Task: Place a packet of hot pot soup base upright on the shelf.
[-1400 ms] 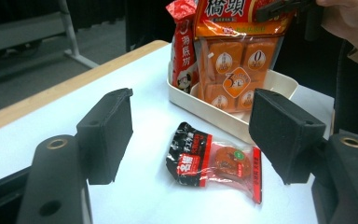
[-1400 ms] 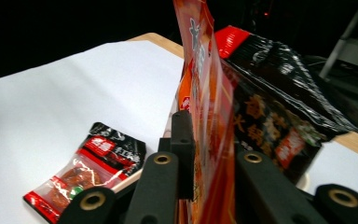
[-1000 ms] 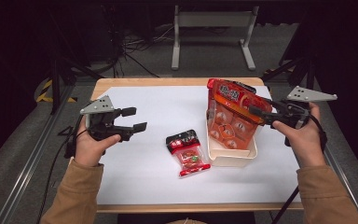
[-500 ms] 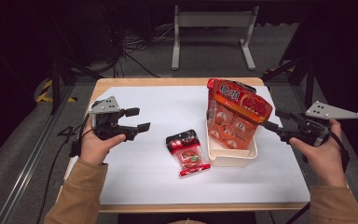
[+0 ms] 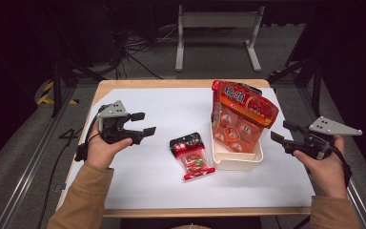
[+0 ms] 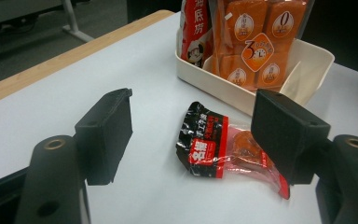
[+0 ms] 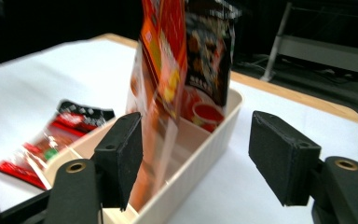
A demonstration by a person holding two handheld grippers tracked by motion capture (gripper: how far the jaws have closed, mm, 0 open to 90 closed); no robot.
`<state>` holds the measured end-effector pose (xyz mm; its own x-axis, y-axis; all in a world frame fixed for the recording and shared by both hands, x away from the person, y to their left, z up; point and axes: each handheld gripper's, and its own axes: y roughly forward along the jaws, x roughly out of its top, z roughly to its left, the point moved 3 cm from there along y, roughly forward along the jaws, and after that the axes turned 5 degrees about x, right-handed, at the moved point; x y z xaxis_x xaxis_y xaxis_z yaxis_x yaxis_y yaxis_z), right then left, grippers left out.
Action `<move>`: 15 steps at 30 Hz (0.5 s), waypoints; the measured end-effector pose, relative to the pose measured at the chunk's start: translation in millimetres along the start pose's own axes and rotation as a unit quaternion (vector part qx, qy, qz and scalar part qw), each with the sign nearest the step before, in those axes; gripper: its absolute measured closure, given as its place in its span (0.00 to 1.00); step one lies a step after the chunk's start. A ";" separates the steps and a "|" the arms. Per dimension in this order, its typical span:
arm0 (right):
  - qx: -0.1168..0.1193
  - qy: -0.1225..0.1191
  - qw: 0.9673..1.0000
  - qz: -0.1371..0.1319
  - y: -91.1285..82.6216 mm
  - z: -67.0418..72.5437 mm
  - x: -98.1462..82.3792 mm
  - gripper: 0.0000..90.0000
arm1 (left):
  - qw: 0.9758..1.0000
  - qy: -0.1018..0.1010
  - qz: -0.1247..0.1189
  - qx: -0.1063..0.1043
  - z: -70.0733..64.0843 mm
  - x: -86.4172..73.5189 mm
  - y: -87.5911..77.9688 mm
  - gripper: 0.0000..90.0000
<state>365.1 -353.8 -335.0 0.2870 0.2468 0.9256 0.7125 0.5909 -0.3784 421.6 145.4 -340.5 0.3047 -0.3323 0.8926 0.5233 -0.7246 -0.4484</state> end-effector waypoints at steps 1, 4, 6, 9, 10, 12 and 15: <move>-0.002 -0.004 1.000 0.004 0.3 -0.2 -2.5 0.40 | 1.000 0.000 0.001 0.000 0.1 -0.1 0.1 0.34; -0.007 0.002 1.000 0.008 -1.1 -3.2 -9.9 0.42 | 1.000 -0.002 0.002 0.001 0.2 -0.8 1.1 0.34; -0.013 0.006 1.000 0.015 -2.3 -5.3 -14.2 0.43 | 1.000 -0.004 0.002 0.002 -0.3 -1.5 4.1 0.34; -0.018 0.006 1.000 0.018 -3.1 -7.5 -17.7 0.44 | 1.000 -0.004 -0.002 0.002 -0.5 -1.9 7.3 0.34; -0.019 0.009 1.000 0.017 -3.6 -8.8 -19.3 0.45 | 1.000 -0.003 0.000 0.002 -0.4 -2.2 9.0 0.34; -0.019 0.011 1.000 0.015 -5.1 -10.5 -21.6 0.45 | 1.000 -0.002 -0.004 0.004 -0.8 -3.0 11.5 0.35; -0.023 0.007 0.999 0.021 -5.3 -12.6 -24.9 0.45 | 1.000 -0.005 -0.007 0.002 -1.6 -4.7 16.5 0.37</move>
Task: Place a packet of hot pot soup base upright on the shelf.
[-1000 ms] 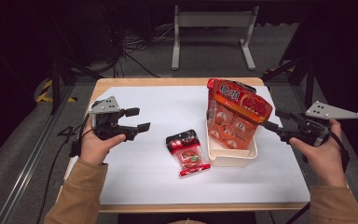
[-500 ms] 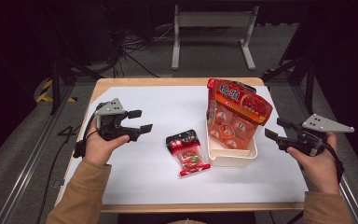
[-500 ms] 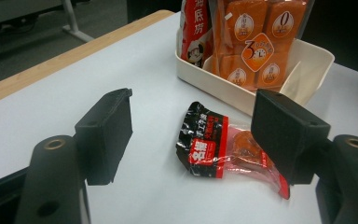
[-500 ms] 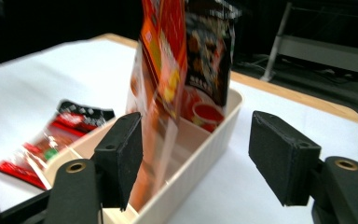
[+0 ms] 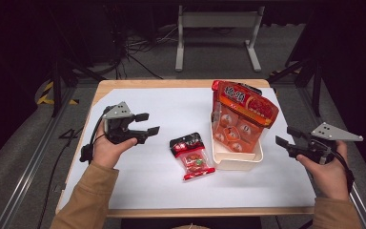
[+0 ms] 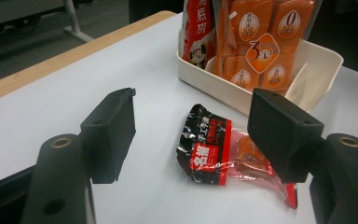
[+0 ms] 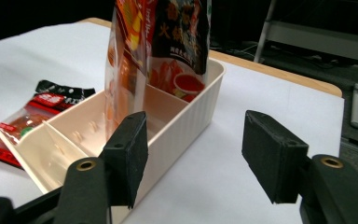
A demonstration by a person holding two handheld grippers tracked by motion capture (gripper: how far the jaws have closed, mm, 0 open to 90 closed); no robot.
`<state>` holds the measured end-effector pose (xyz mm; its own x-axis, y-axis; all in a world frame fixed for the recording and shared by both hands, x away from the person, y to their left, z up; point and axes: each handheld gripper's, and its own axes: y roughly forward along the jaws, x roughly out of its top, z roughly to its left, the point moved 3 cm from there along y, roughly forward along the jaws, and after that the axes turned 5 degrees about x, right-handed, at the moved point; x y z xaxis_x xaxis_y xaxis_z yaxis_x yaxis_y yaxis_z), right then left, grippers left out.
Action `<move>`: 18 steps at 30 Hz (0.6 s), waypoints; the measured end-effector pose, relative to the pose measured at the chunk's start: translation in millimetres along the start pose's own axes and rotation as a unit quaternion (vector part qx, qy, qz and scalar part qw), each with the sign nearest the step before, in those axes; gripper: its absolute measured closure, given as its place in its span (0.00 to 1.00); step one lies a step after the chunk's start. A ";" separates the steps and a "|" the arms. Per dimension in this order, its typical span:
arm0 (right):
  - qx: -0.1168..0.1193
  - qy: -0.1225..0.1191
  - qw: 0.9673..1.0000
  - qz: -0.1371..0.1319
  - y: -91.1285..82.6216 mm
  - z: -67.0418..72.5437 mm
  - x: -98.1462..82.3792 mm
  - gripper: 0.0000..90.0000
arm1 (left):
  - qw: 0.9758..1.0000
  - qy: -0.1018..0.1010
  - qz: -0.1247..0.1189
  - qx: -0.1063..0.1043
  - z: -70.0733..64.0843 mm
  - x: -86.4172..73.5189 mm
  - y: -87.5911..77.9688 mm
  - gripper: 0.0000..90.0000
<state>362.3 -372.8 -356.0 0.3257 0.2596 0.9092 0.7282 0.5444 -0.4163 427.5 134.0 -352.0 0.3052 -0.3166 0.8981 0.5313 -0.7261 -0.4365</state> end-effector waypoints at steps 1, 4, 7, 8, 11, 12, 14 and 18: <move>-0.003 -0.001 1.000 0.005 0.3 -0.5 -1.4 0.46 | 1.000 -0.004 -0.002 -0.001 0.1 -0.6 2.4 0.37; -0.003 0.000 1.000 0.007 1.8 -2.8 -5.5 0.45 | 1.000 -0.015 -0.004 -0.003 0.9 -3.3 10.5 0.36; -0.005 0.002 1.000 0.006 2.9 -6.0 -9.5 0.45 | 1.000 -0.019 0.001 -0.005 1.0 -6.6 19.4 0.36; -0.006 0.004 1.000 0.006 3.2 -7.0 -10.7 0.45 | 1.000 -0.020 0.000 -0.003 1.5 -8.2 23.8 0.36; -0.009 0.008 1.000 0.007 3.6 -9.5 -13.2 0.45 | 1.000 -0.023 0.001 0.000 2.6 -10.6 30.2 0.36; -0.009 0.010 1.000 0.007 3.5 -10.1 -13.7 0.44 | 0.999 -0.032 0.003 -0.006 3.0 -12.5 33.7 0.36; -0.011 0.009 1.000 0.008 3.4 -11.6 -14.7 0.44 | 1.000 -0.029 0.006 0.004 5.3 -15.1 38.9 0.34; -0.009 0.015 1.000 0.025 5.7 -13.0 -18.3 0.42 | 0.999 -0.042 0.017 -0.001 4.7 -20.5 50.6 0.33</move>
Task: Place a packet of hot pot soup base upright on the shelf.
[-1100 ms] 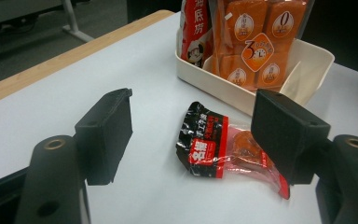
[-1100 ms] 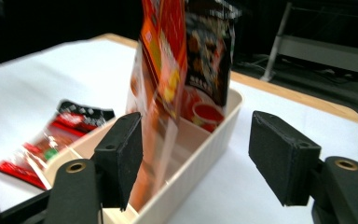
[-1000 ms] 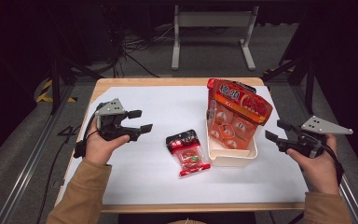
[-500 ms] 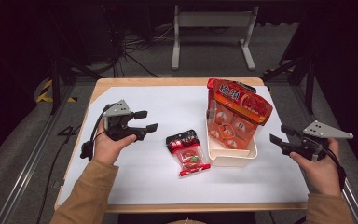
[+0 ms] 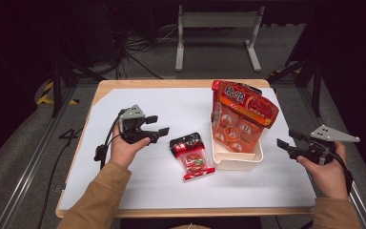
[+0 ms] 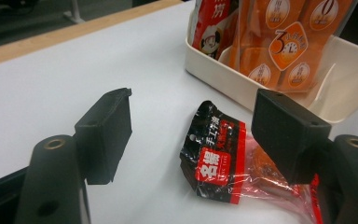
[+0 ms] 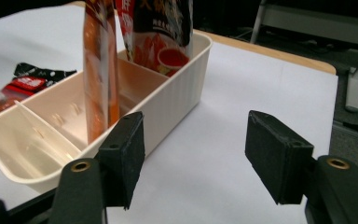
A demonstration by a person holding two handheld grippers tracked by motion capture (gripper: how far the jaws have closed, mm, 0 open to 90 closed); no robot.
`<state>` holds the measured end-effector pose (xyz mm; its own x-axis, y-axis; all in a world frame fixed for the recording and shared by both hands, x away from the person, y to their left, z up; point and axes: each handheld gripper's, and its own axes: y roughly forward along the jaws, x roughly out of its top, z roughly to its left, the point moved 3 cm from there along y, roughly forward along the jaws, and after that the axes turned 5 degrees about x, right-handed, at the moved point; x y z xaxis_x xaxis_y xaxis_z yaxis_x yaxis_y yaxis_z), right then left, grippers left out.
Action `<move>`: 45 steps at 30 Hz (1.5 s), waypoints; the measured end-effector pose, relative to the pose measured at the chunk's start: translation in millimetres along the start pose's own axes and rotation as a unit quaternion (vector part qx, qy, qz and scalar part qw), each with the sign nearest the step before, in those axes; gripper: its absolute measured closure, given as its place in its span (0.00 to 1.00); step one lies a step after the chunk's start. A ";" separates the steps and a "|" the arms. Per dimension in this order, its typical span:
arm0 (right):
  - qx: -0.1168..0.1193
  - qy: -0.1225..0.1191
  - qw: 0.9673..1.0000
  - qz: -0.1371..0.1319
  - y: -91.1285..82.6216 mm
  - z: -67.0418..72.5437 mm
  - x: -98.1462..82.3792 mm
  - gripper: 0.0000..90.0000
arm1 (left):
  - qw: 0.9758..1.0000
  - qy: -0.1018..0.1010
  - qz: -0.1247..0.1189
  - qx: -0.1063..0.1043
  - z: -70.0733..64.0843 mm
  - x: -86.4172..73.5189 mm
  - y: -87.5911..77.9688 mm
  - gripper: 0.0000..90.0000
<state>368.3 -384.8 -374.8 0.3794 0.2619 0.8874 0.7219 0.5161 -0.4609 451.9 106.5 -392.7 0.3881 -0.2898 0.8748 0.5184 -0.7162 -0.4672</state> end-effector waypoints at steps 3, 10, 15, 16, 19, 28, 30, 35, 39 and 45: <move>0.001 0.003 1.000 0.008 3.2 -1.5 -3.0 0.41 | 1.000 -0.001 0.006 -0.005 -0.4 -2.9 8.6 0.33; -0.001 0.012 1.000 0.008 7.6 -3.8 -7.0 0.39 | 1.000 -0.005 0.017 -0.017 -6.3 -9.8 29.7 0.37; -0.002 0.011 1.000 0.009 10.0 -2.9 -7.6 0.38 | 0.999 -0.019 0.037 -0.025 -8.0 -16.1 44.3 0.36; -0.002 0.010 1.000 0.009 10.3 -2.9 -7.5 0.38 | 0.999 -0.018 0.041 -0.028 -7.5 -17.4 47.2 0.36; -0.002 0.011 1.000 0.008 10.9 -2.3 -7.5 0.37 | 0.998 -0.027 0.049 -0.030 -7.3 -20.5 51.5 0.36; 0.001 0.009 1.000 0.011 13.0 -1.0 -8.2 0.36 | 0.995 -0.029 0.096 -0.030 -4.8 -32.6 62.8 0.40; 0.002 0.009 1.000 0.011 13.7 -0.8 -8.5 0.36 | 0.993 -0.029 0.106 -0.031 -5.3 -34.7 64.2 0.41; 0.002 0.011 1.000 0.011 14.2 0.4 -8.5 0.35 | 0.991 -0.032 0.126 -0.033 -4.1 -39.9 67.1 0.41; 0.002 0.010 1.000 0.013 15.0 0.0 -9.3 0.35 | 0.989 -0.039 0.138 -0.040 -4.2 -43.0 68.7 0.42; 0.003 0.010 1.000 0.013 15.5 1.0 -8.9 0.34 | 0.987 -0.045 0.145 -0.055 -5.8 -44.8 70.8 0.42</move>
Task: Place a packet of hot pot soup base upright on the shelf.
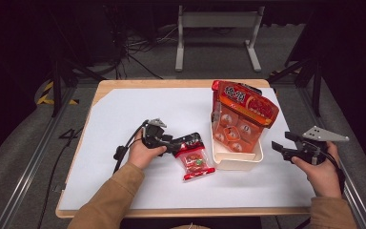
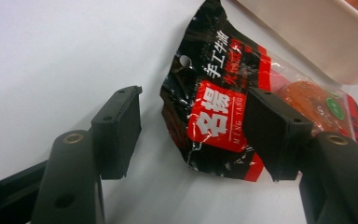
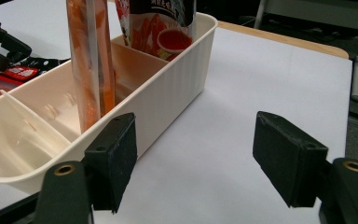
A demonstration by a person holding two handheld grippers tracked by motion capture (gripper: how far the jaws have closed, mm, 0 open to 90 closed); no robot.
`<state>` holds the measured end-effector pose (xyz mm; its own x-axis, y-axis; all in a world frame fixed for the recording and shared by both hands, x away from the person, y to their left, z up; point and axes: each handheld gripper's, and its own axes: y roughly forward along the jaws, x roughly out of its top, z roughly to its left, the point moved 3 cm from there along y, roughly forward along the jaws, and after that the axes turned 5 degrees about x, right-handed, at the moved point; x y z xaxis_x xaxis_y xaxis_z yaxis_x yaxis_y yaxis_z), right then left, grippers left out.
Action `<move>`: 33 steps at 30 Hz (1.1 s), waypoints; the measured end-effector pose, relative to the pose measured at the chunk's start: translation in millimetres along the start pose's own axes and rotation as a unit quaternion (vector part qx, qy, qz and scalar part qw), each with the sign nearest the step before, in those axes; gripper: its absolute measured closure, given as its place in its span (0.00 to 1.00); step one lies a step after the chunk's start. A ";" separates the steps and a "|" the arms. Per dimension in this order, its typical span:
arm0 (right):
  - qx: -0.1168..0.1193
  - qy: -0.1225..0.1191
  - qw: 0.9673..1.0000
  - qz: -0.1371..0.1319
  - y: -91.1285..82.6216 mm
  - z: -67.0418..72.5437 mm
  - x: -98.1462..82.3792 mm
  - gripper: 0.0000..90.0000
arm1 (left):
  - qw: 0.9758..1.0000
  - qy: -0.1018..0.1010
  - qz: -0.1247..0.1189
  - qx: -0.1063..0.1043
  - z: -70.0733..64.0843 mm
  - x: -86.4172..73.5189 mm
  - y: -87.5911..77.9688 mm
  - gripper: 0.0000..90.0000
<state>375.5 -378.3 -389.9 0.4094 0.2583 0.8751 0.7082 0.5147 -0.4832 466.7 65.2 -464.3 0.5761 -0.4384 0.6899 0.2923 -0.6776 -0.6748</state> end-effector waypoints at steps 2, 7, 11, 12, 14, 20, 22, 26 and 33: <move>0.000 0.000 1.000 0.000 0.4 0.1 -0.2 0.34 | 1.000 0.000 0.005 -0.008 -1.1 -0.8 1.3 0.44; 0.000 0.001 1.000 0.002 0.9 0.2 -0.4 0.34 | 1.000 0.001 0.008 -0.020 -1.8 -1.4 1.5 0.46; 0.001 0.001 1.000 0.002 1.2 0.4 -0.5 0.34 | 1.000 0.006 0.009 -0.029 -4.3 -1.8 1.3 0.50; 0.000 0.001 1.000 0.003 1.5 0.3 -0.7 0.34 | 1.000 0.006 0.009 -0.029 -4.3 -1.8 1.3 0.52; 0.001 0.000 1.000 0.003 2.0 0.2 -1.0 0.34 | 0.999 0.007 0.003 -0.036 -5.4 -1.6 1.5 0.58; 0.002 0.001 1.000 0.004 3.0 0.8 -1.2 0.34 | 1.000 0.014 -0.006 -0.019 -5.8 -1.8 4.4 0.71; 0.002 0.002 1.000 0.004 3.2 0.8 -1.2 0.34 | 1.000 0.008 -0.007 -0.014 -3.9 -2.6 5.0 0.76; 0.002 0.003 1.000 0.004 3.3 0.4 -1.5 0.34 | 1.000 0.011 -0.013 -0.003 0.1 -3.7 5.9 0.90; 0.002 0.004 1.000 0.002 3.0 -0.5 -1.8 0.34 | 1.000 0.010 -0.022 -0.002 0.1 -2.9 3.2 0.99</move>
<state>377.2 -377.6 -392.9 0.4160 0.2544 0.8730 0.7039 0.5177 -0.4863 466.1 64.3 -468.5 0.5471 -0.4201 0.7240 0.3136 -0.6991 -0.6426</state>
